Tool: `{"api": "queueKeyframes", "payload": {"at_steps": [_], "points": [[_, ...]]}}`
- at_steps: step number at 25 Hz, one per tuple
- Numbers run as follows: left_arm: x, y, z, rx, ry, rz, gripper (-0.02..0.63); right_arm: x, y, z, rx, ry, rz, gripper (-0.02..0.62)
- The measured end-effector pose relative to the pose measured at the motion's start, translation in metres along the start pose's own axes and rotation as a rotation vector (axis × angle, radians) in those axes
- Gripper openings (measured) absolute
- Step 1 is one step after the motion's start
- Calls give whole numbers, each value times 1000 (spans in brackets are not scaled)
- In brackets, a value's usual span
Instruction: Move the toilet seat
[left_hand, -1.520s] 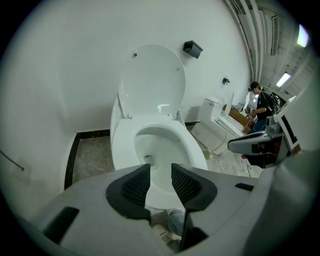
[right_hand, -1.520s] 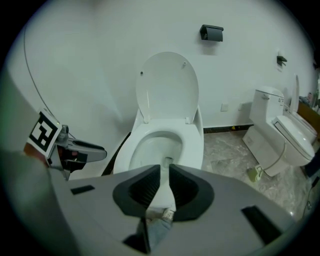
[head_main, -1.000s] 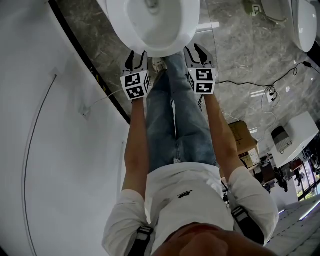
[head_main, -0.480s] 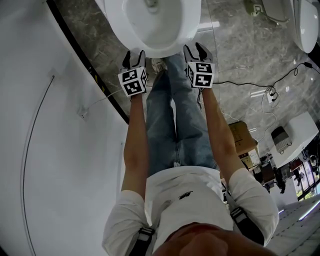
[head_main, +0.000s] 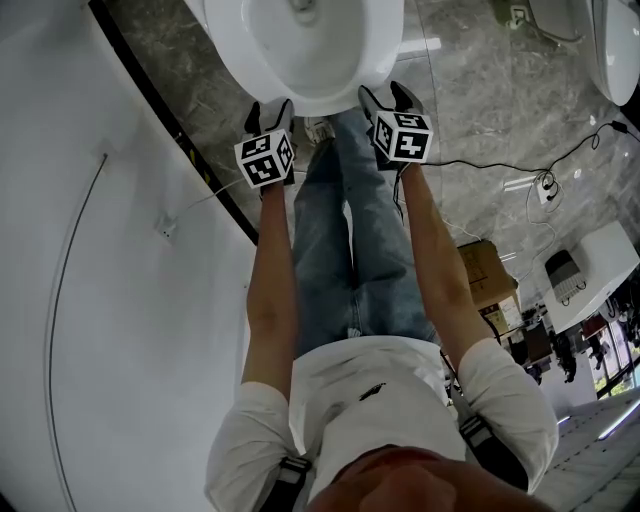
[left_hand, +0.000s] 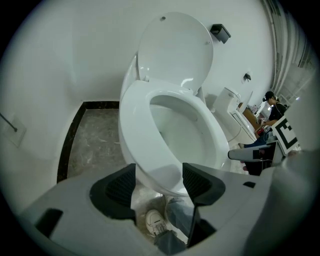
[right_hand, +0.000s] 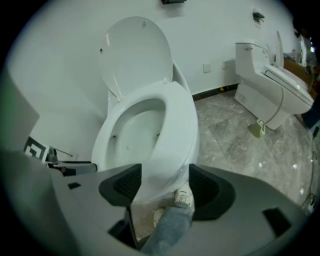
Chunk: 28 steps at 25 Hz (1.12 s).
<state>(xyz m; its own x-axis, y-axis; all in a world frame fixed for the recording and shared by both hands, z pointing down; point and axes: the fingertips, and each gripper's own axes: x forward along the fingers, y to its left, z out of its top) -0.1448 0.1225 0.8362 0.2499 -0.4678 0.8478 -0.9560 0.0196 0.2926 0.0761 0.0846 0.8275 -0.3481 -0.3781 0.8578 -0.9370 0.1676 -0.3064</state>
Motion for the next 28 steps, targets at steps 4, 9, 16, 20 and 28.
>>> {"api": "queueKeyframes", "payload": {"at_steps": [4,9,16,20,28], "points": [[5,5,-3,-42,4,21,305,11,4,-5,84,27,46,282],[6,7,-5,-102,3,-5,325,20,6,-8,117,47,62,289],[12,-2,-1,-108,-5,-74,324,21,5,-7,152,55,54,290],[12,-3,0,-115,1,-43,324,16,5,-7,117,64,54,288],[3,-5,3,-103,2,-41,324,7,10,-4,89,49,63,287]]}}
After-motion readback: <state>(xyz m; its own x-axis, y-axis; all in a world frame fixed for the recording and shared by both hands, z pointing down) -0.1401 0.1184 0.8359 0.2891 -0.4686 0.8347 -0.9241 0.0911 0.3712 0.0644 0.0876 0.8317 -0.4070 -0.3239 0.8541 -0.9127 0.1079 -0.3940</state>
